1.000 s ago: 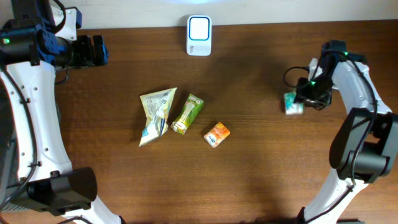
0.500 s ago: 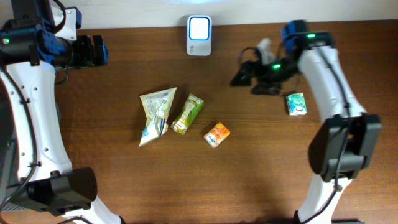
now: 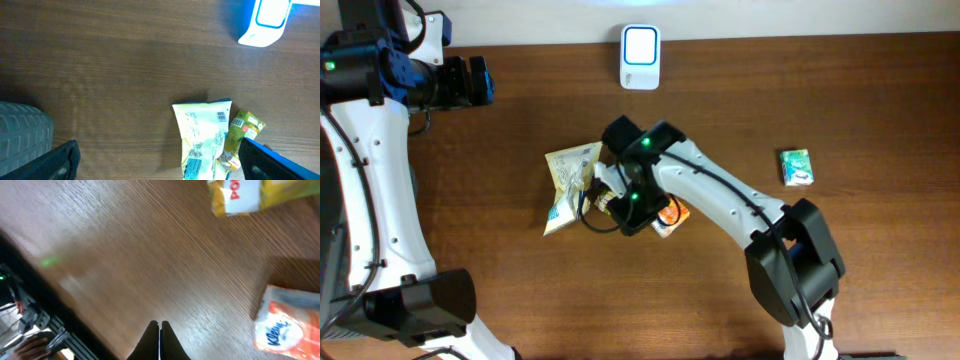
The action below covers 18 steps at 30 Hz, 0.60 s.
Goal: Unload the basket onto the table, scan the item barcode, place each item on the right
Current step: 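Reach the right gripper to the orange tissue pack and grasp it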
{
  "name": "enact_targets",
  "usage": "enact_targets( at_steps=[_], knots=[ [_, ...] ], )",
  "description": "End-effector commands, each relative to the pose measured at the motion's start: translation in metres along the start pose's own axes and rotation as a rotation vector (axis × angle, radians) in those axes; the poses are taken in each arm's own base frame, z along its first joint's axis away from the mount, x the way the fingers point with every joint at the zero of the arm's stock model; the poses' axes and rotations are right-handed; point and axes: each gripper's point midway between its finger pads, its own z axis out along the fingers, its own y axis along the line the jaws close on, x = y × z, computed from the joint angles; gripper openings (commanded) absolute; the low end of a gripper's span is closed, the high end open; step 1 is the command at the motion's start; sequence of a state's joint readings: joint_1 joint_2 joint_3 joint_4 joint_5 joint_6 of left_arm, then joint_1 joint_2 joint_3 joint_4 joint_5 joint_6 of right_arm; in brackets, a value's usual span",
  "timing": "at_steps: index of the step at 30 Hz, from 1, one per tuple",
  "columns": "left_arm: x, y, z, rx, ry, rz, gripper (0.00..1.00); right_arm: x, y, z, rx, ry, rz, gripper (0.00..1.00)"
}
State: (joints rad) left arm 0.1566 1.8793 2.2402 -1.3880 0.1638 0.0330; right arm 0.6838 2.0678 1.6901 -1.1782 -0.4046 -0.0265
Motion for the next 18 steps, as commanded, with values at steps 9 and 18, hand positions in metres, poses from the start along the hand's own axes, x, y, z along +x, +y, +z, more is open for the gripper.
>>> enact_targets(
  at_steps=[9, 18],
  knots=[
    [0.000, 0.002, 0.002, -0.002, 0.003, 0.001, 0.99, 0.002, -0.075, 0.034, 0.132, 0.056, 0.307, 0.04],
    [0.000, 0.002, 0.002, -0.003, 0.003, 0.001, 0.99, 0.010, -0.189, -0.014, 0.269, -0.059, 0.532, 0.04]
  ],
)
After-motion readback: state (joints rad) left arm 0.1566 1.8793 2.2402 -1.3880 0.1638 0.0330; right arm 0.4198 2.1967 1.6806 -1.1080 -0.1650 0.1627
